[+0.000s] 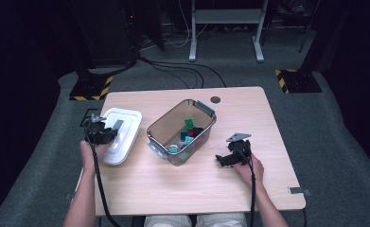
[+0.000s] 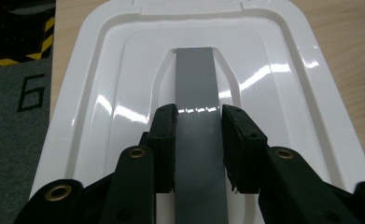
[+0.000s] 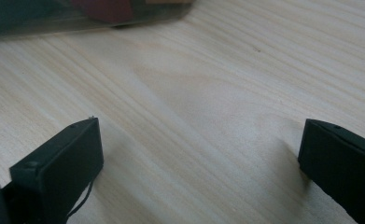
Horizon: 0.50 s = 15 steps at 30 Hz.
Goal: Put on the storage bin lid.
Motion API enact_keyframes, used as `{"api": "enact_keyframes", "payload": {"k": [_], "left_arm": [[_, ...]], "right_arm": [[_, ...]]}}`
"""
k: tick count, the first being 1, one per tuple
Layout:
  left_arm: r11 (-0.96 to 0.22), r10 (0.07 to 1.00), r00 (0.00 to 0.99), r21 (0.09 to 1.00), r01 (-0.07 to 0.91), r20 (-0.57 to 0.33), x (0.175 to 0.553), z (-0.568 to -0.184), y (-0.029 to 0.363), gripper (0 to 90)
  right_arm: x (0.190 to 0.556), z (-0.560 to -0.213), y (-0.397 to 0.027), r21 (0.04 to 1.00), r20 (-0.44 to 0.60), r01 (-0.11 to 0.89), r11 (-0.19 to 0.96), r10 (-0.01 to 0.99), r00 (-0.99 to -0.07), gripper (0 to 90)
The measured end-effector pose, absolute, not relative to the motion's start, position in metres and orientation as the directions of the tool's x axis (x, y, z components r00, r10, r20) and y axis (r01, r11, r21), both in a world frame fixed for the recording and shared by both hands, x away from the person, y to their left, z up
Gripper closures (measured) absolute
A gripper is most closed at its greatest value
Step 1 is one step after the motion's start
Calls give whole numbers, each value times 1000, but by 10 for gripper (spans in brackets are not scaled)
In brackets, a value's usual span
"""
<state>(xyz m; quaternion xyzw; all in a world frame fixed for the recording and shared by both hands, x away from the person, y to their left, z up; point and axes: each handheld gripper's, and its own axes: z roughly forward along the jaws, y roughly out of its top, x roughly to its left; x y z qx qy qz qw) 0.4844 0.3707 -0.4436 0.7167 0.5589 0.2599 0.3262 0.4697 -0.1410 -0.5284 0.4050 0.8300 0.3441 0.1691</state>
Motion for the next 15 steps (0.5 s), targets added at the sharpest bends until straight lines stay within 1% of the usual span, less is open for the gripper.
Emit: {"api": "enact_keyframes", "payload": {"k": [15], "left_arm": [[-187,959,281,788,586,19,483,-404,363,665]], "right_arm": [[470,-528,-141,708,-4,555,436,788,-615,0]]}}
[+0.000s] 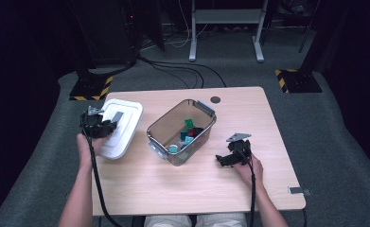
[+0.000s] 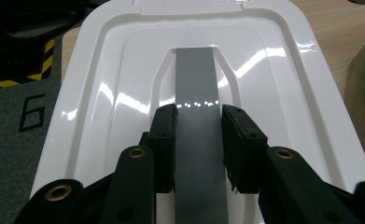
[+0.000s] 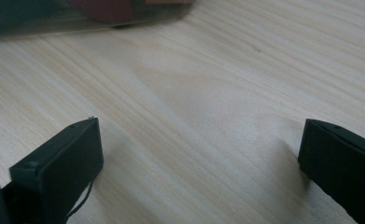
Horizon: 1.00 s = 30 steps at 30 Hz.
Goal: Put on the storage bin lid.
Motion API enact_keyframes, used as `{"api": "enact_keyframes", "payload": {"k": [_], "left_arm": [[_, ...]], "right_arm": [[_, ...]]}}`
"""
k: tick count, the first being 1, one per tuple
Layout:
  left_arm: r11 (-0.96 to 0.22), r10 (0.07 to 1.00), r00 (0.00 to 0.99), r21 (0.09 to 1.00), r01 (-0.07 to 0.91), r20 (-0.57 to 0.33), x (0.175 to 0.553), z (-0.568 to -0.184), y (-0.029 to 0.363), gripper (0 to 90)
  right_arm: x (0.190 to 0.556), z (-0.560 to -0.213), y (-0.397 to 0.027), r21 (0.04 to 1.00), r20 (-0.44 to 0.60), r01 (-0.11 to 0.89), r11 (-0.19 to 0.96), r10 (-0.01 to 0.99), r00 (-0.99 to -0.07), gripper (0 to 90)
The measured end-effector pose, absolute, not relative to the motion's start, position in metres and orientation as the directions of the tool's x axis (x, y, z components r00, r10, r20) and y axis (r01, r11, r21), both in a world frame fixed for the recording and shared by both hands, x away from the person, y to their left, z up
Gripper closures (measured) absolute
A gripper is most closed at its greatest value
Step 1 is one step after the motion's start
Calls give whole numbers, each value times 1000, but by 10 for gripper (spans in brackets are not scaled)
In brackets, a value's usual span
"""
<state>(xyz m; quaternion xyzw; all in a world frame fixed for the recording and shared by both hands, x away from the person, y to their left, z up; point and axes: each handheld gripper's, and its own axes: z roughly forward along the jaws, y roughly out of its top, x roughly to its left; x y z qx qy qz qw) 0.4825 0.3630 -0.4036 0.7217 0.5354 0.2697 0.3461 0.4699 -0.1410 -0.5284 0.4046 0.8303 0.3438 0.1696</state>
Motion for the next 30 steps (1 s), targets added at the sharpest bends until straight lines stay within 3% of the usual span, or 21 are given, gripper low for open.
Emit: {"api": "enact_keyframes", "payload": {"k": [17,30], "left_arm": [[-228,939,342,817,530,40,482,-360,342,665],[-282,907,416,828,485,65,482,-331,304,665]], "right_arm": [[471,-529,-141,711,-9,549,439,786,-618,0],[471,-529,-141,711,-10,548,440,786,-619,0]]}}
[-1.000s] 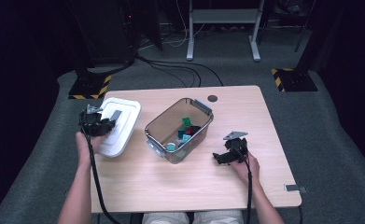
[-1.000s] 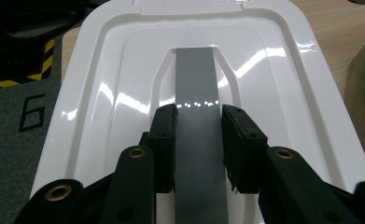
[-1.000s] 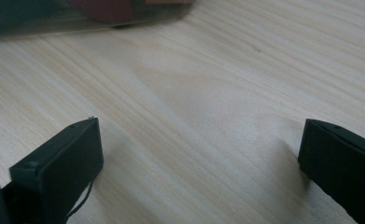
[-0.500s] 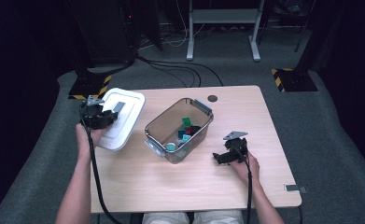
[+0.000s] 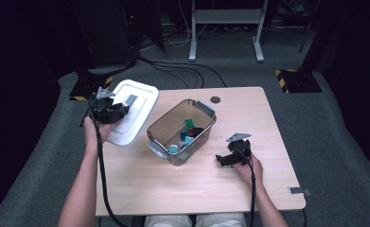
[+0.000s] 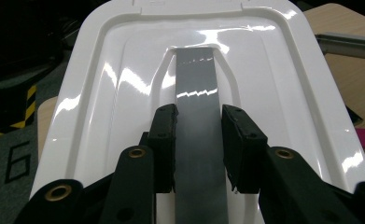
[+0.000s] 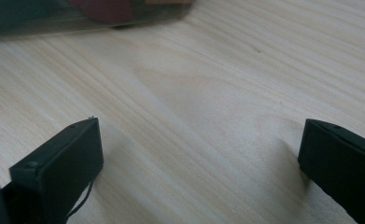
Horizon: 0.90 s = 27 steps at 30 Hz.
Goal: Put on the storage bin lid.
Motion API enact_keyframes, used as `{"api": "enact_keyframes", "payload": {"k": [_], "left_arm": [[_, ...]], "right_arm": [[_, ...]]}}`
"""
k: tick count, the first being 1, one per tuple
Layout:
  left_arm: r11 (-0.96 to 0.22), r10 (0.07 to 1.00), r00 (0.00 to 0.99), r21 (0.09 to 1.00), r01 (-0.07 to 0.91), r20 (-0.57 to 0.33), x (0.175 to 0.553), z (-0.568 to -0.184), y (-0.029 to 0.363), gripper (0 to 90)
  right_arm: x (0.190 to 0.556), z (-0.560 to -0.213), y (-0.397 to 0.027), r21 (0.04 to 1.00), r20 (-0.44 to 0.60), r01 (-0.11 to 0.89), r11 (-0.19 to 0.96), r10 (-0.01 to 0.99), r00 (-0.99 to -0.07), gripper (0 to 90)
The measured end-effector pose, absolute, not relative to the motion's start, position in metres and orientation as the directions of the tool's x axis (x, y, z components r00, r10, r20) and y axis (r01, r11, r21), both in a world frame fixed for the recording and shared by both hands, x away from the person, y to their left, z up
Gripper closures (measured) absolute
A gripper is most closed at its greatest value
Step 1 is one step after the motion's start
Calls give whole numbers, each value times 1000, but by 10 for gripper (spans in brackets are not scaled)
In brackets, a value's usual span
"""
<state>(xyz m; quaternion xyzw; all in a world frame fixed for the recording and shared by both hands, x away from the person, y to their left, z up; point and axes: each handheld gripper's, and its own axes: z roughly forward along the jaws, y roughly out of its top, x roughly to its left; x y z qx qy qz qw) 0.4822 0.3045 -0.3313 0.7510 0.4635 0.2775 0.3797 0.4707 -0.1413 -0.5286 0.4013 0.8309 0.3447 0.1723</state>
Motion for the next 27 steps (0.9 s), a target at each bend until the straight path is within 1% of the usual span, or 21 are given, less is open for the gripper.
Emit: {"api": "enact_keyframes", "payload": {"k": [10,13,16,21,27], "left_arm": [[-318,874,482,825,467,64,488,-327,275,666],[-349,854,515,815,462,74,490,-327,262,665],[-358,847,525,814,457,78,492,-327,255,665],[-384,820,567,811,442,80,495,-328,234,665],[-412,777,626,800,435,60,499,-335,211,665]], "right_arm": [[471,-529,-141,711,-10,548,440,786,-619,0],[471,-529,-141,711,-9,549,440,786,-618,0],[471,-529,-141,711,-6,551,437,787,-617,0],[471,-529,-141,711,-3,553,434,789,-615,0],[471,-529,-141,711,-3,553,434,789,-615,0]]}}
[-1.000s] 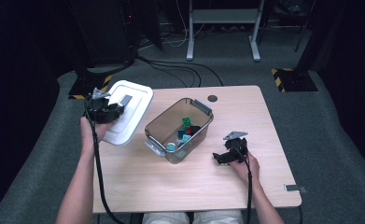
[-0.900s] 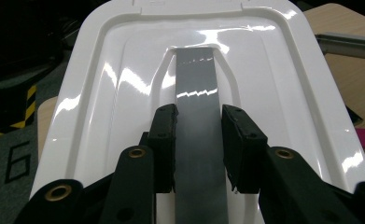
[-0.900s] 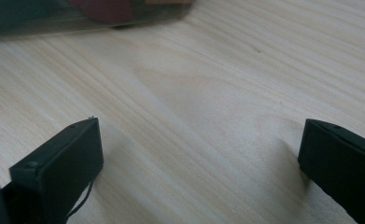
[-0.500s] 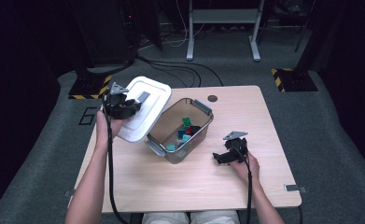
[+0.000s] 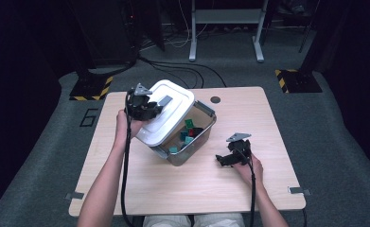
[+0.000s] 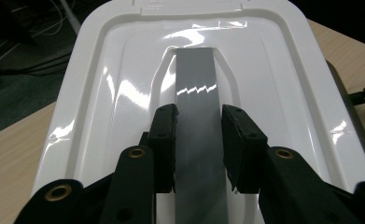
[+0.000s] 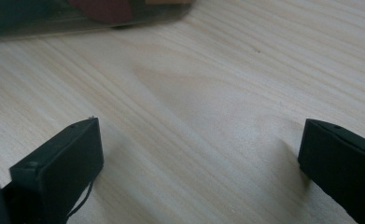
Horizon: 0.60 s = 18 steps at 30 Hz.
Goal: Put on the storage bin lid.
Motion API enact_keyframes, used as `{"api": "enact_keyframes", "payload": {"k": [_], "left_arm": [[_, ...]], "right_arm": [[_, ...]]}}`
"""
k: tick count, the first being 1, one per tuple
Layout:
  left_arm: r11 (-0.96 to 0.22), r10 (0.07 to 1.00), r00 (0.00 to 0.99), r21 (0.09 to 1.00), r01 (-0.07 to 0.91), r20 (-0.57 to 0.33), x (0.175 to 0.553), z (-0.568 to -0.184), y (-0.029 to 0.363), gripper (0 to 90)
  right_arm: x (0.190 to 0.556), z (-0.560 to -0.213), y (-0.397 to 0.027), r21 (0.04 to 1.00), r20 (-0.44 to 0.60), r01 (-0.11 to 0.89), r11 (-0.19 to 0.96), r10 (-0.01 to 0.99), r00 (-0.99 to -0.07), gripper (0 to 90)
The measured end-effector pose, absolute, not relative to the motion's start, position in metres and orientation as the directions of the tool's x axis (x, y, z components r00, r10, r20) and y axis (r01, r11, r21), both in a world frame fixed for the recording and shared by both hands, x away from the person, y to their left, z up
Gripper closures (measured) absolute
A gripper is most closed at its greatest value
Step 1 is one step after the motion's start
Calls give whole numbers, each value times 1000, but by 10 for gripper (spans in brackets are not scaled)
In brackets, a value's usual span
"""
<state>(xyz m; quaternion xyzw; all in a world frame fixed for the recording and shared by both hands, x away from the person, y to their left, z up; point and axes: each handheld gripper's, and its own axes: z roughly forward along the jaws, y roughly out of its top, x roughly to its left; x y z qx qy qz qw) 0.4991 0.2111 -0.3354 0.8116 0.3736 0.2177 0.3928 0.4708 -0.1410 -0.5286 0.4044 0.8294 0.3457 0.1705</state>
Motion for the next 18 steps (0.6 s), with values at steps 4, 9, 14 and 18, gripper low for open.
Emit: {"api": "enact_keyframes", "payload": {"k": [4,9,14,18], "left_arm": [[-457,747,662,772,442,63,502,-342,195,665],[-491,725,685,748,447,67,505,-349,178,665],[-521,701,710,726,449,64,509,-358,163,665],[-535,687,724,715,450,58,512,-365,155,665]], "right_arm": [[471,-529,-141,712,-7,550,436,788,-616,0],[471,-529,-141,712,-6,550,436,788,-616,0],[471,-529,-141,712,-6,551,435,789,-615,0],[471,-529,-141,712,-10,548,438,787,-616,0]]}}
